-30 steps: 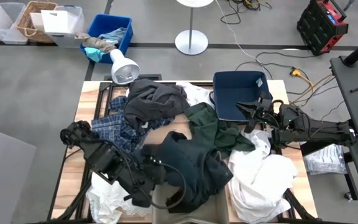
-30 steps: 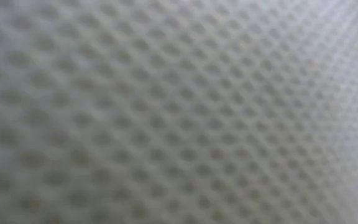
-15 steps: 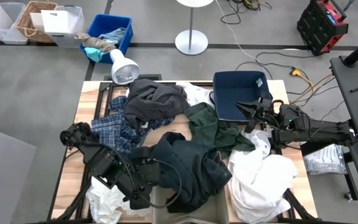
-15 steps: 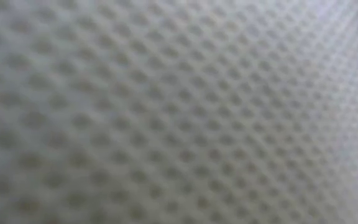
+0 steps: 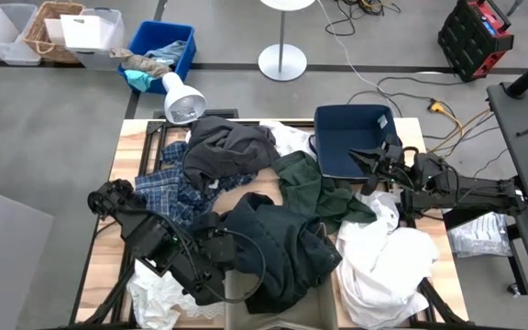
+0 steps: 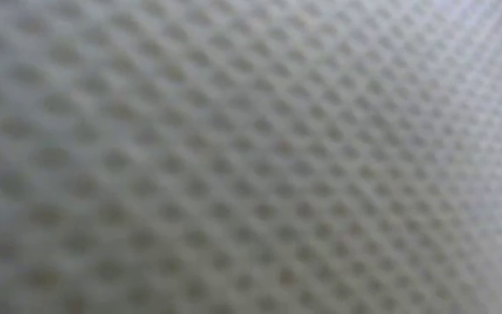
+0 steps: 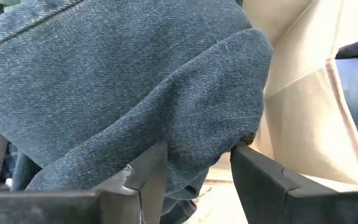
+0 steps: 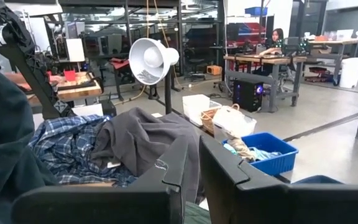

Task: Sort clothes
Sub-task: Put the dark blue pants into the brown laundry organizer

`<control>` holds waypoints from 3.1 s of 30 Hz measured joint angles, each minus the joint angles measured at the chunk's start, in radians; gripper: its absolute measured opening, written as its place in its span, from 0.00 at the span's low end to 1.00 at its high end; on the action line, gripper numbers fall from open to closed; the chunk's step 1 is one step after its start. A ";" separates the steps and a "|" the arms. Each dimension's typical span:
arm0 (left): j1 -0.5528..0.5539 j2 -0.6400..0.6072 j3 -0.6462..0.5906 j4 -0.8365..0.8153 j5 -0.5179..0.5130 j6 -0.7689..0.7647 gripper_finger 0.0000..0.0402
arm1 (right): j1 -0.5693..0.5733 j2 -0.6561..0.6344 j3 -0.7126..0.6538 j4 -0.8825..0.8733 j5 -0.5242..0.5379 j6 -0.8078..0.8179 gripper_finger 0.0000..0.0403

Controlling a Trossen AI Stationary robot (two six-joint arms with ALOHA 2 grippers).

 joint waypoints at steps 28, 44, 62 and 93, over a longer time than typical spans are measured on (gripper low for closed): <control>-0.005 -0.020 -0.001 0.000 0.077 0.019 0.63 | 0.000 0.000 0.000 0.042 0.000 -0.027 0.08; -0.028 -0.092 -0.015 0.001 0.054 -0.110 0.63 | 0.000 -0.001 0.000 0.033 -0.005 -0.011 0.08; -0.172 -0.111 -0.335 0.079 -0.190 -0.300 0.53 | 0.000 -0.001 0.000 -0.064 -0.005 0.087 0.08; -0.161 -0.016 -0.572 0.321 -0.622 -0.409 0.52 | 0.000 -0.001 0.000 -0.072 -0.006 0.124 0.08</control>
